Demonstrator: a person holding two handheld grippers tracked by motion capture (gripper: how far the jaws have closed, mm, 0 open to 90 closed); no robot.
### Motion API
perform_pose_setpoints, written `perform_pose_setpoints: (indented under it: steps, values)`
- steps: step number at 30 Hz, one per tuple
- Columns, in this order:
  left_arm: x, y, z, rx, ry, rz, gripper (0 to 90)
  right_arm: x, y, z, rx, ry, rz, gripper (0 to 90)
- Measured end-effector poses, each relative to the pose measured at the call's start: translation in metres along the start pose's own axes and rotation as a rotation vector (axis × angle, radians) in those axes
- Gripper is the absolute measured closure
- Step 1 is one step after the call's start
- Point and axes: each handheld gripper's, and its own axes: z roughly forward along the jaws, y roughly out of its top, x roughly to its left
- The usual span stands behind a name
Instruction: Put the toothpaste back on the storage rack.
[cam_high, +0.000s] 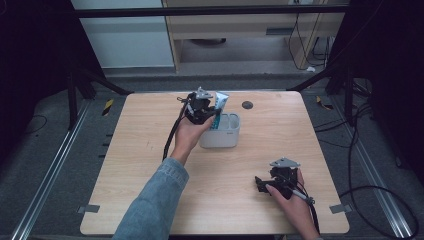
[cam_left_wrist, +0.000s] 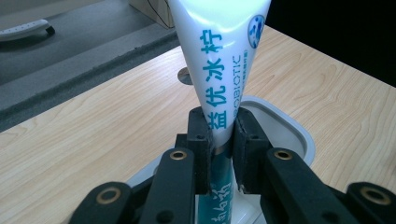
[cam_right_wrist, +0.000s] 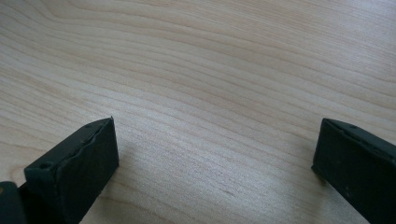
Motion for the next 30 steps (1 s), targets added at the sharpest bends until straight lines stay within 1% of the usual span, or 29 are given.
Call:
perform_pose_setpoints:
  steps: [3,9,15,20,24,30]
  values:
    - [-0.002,-0.003,0.003,0.018,0.006,0.008,78.4,0.000,0.000,0.000,0.000,0.000,0.000,0.4]
    - [0.000,-0.009,0.004,0.027,0.004,-0.004,78.5,0.000,0.000,0.000,0.000,0.000,0.001,0.4]
    - [0.001,-0.009,0.003,0.033,0.001,-0.007,78.5,0.000,0.000,0.000,0.000,0.000,0.000,0.4]
    - [0.004,-0.011,0.005,0.055,-0.005,-0.026,78.5,0.000,0.000,0.000,0.000,0.000,0.000,0.4]
    - [0.004,-0.013,0.006,0.065,-0.006,-0.021,78.5,0.000,0.000,0.000,0.000,0.000,0.000,0.4]
    - [0.004,-0.014,0.007,0.071,-0.010,-0.027,78.5,0.000,0.000,0.000,0.000,0.000,0.000,0.4]
